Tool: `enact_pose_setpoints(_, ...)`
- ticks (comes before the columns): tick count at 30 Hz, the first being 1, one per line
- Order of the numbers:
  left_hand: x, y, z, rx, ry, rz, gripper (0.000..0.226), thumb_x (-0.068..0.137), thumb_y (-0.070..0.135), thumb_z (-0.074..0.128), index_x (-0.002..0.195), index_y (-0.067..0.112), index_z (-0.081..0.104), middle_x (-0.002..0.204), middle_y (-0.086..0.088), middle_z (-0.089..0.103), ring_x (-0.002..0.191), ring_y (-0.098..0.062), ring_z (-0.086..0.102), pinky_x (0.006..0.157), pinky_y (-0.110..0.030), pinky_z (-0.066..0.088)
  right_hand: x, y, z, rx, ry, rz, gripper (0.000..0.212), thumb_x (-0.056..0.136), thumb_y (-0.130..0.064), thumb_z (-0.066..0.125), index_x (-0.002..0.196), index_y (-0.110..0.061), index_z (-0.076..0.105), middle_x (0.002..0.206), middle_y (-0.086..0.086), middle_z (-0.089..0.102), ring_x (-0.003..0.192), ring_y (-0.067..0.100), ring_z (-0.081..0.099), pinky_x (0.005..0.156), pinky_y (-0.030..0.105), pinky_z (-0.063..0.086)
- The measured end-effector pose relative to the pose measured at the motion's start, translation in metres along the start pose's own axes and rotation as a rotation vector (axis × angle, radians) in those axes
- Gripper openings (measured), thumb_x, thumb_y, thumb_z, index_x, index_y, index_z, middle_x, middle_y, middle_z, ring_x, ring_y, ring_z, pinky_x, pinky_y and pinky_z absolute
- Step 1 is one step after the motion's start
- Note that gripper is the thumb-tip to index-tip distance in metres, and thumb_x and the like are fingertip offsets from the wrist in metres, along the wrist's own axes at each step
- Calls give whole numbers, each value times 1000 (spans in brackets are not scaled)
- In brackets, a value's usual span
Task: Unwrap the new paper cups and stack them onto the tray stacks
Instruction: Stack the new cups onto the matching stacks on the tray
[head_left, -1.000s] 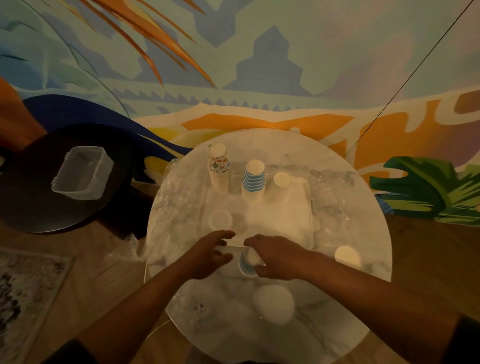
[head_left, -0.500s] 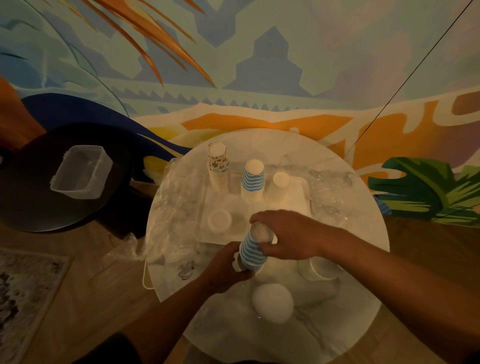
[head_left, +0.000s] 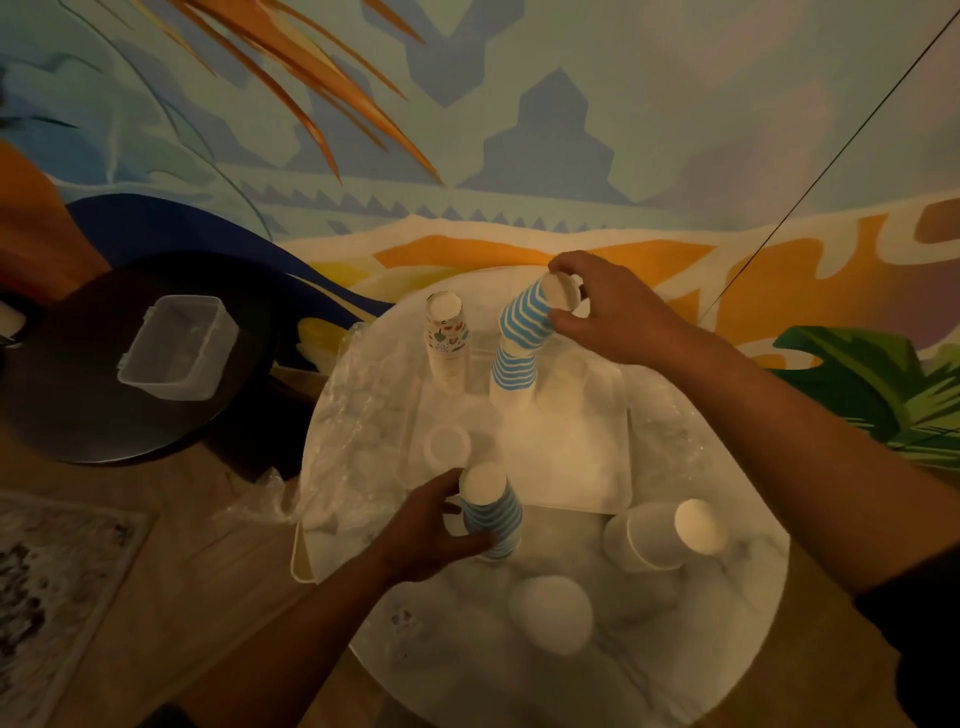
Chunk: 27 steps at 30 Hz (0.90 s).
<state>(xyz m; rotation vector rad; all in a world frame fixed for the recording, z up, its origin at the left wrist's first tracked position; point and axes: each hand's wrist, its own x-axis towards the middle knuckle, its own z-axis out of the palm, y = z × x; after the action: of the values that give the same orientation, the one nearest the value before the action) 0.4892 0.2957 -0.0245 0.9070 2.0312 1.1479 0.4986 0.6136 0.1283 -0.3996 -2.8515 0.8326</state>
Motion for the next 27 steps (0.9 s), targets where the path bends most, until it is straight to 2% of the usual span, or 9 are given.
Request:
enact_pose_setpoints(4,1,21,-14,-69,55,46,75,76,29,90,141,25,53,130,17,65,120,-7,62,95,-31,55,20,9,31,-83,-97,5,60,86,-29,72,141,-18,51,143,4,54,126,26,54,103,39,44)
enact_pose_setpoints(7,6,34,-25,-109,108,76,68,78,21,88,138,21,55,128,14,67,117,-8,64,93,-30,56,26,15,54,-118,-181,40,62,86,-30,71,143,-20,50,143,6,54,128,28,53,105,42,44)
enact_pose_setpoints(11,16,45,-40,-152,157,83,64,81,13,84,137,24,54,126,16,67,117,-9,64,91,-28,57,25,26,80,-165,-266,34,62,90,-29,70,147,-18,47,146,7,51,130,28,52,105,38,43)
enact_pose_setpoints(14,26,50,-48,-158,179,56,61,82,14,83,133,30,53,121,21,67,114,-4,64,86,-20,55,23,31,89,-188,-313,37,66,95,-30,67,154,-19,38,159,7,38,140,29,43,113,37,35)
enact_pose_setpoints(17,39,56,-51,-126,197,23,57,83,20,83,129,33,51,117,20,65,108,5,63,81,-13,53,17,15,82,-146,-250,4,64,100,-32,61,156,-20,33,165,8,27,149,28,31,120,41,27)
enact_pose_setpoints(20,49,61,-49,-130,225,-12,54,83,25,83,125,34,51,115,22,63,101,11,62,76,-12,53,-2,-20,63,134,-176,-7,50,104,-41,52,150,-25,43,155,-1,45,136,15,46,115,36,38)
enact_pose_setpoints(23,57,64,-47,-164,266,-15,56,81,21,85,126,29,54,115,17,66,100,5,64,75,-15,55,-25,-49,47,322,-309,-80,46,100,-47,53,144,-32,49,140,-14,57,118,1,58,102,25,50)
enact_pose_setpoints(25,61,66,-47,-166,275,-10,61,80,17,85,131,27,52,116,19,63,100,7,63,75,-13,54,-35,-56,42,358,-327,-131,51,97,-46,60,144,-33,48,135,-20,56,117,-4,58,97,14,48)
enact_pose_setpoints(27,64,69,-48,-141,263,-1,64,80,18,85,133,29,50,118,22,60,102,9,60,75,-11,53,-38,-56,39,316,-271,-146,66,91,-45,71,149,-32,41,140,-20,52,119,-1,57,97,14,48)
